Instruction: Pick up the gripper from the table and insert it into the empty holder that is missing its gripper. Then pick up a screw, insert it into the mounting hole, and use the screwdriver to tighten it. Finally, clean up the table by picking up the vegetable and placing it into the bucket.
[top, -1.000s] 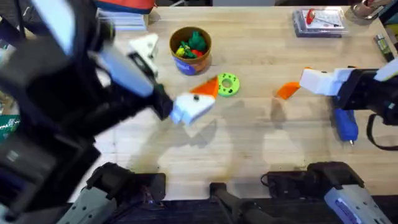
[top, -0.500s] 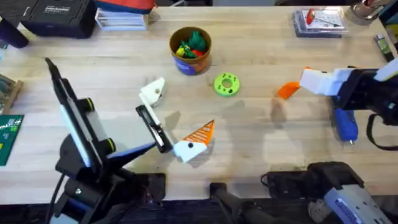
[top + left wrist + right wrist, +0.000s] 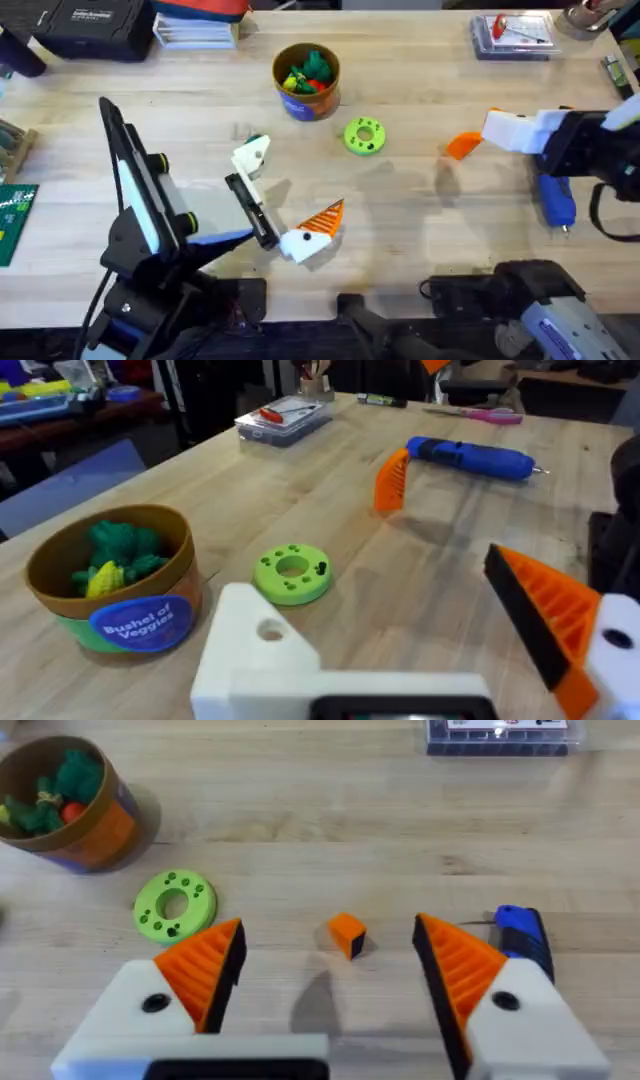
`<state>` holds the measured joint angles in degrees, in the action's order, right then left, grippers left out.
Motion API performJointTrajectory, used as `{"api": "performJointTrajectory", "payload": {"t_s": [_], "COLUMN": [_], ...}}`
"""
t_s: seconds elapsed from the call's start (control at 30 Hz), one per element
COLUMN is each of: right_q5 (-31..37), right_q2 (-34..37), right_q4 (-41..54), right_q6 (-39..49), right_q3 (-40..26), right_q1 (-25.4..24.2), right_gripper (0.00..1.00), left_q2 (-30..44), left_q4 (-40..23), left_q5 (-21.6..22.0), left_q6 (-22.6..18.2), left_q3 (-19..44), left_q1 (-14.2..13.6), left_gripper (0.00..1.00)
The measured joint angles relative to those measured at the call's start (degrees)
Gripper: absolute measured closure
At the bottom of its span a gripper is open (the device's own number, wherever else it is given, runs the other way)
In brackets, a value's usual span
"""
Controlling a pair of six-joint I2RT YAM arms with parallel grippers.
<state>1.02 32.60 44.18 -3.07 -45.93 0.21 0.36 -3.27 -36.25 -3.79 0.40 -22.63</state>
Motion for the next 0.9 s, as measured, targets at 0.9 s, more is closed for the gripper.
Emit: {"api": "performJointTrajectory", "payload": {"t_s": [0.9], "right_q5": [0.0], "right_q2": [0.0], "right_q4": [0.0], "right_q6": [0.0], "right_q3": [0.0], "right_q1": [0.0], "right_gripper": [0.009], "left_q2": [0.0], "left_q4": [0.1], "left_q5": [-0.4], "left_q6": [9.3], "left_q3": [0.0], "left_q1": [0.0], "left_gripper": [0.015]}}
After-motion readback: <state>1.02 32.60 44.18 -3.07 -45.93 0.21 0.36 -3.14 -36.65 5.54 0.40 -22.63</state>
